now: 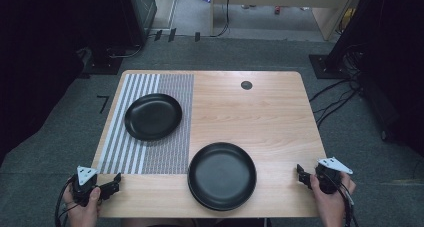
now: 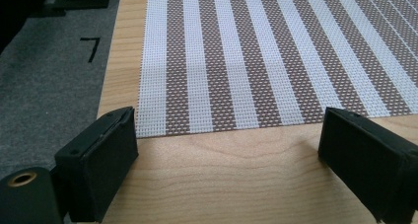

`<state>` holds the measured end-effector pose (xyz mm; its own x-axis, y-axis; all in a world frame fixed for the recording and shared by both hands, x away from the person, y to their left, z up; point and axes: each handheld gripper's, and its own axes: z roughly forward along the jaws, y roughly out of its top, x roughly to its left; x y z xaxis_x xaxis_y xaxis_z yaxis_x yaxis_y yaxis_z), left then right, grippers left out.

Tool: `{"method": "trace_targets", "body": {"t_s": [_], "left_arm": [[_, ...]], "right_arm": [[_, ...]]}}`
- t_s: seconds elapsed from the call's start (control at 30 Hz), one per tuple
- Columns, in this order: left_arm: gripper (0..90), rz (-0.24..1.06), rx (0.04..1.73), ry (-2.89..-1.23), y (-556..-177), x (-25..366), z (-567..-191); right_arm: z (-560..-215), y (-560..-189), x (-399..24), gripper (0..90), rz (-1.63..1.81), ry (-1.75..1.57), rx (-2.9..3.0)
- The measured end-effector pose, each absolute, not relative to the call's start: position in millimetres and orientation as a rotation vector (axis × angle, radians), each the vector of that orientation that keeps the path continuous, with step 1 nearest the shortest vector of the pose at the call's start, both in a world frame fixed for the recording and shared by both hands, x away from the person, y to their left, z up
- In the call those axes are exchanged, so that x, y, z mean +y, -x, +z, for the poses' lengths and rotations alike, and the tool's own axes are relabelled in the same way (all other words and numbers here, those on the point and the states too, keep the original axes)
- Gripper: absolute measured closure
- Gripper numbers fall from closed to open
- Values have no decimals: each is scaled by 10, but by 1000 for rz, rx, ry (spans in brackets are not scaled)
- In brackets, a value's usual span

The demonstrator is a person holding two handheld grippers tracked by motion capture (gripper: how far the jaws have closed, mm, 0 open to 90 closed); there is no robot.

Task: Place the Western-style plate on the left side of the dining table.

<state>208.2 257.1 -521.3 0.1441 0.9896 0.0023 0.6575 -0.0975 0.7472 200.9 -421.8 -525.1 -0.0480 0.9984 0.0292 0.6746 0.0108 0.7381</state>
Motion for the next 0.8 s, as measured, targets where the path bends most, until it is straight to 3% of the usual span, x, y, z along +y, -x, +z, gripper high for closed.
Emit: {"method": "trace_targets", "body": {"t_s": [0.8], "left_arm": [[80,696,1558,-1840,-2090,2574,-5210]], "right_arm": [[-5252,-2015,-4206,159,804,-1728,1763]]}}
